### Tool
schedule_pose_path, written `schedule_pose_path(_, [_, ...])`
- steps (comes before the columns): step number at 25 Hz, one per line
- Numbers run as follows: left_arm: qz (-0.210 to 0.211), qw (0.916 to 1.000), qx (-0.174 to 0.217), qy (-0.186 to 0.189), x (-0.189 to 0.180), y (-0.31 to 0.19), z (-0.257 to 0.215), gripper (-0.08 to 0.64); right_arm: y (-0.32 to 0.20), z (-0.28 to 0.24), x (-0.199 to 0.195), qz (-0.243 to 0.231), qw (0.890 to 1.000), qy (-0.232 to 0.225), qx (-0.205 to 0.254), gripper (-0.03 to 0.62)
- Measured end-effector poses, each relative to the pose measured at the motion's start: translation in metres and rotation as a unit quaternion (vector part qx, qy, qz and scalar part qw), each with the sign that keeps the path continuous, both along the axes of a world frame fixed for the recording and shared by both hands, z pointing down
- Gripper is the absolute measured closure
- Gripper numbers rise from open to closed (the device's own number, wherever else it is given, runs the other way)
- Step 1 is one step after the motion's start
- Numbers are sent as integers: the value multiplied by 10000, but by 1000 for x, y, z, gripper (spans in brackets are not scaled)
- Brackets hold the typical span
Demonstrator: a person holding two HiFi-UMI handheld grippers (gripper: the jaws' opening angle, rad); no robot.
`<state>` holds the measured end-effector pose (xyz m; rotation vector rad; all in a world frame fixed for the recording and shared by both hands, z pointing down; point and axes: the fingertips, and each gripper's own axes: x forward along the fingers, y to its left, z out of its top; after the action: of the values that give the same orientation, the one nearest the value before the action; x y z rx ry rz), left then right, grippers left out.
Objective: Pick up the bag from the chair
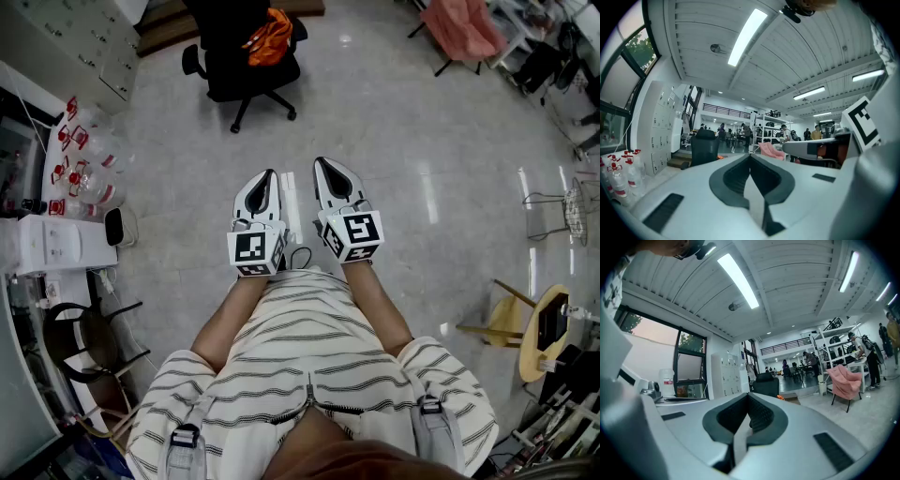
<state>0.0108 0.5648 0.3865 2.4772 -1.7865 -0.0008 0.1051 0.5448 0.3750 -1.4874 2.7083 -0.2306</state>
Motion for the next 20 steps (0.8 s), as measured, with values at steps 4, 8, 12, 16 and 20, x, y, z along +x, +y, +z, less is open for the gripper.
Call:
schedule_pose_path(4, [-2, 10000, -30, -3, 8, 1, 1, 537, 0, -4, 10, 13, 10000, -70, 16, 574])
schedule_pose_path(8, [51, 9999, -71, -55, 22, 7, 4, 537, 8, -5, 17, -86, 9999, -70, 56, 574])
schedule_pose_path(12, [116, 9998, -137, -92, 33, 12, 10, 537, 8, 0, 23, -80, 9999, -65, 3, 574])
schedule_pose_path(16, [123, 9998, -106, -134, 37, -1, 8, 537, -7, 4, 28, -40, 9999, -148, -69, 574])
schedule_pose_path(20, [91, 9998, -104, -165, 29, -27, 13, 537, -34, 10, 21, -13, 9999, -120, -111, 574])
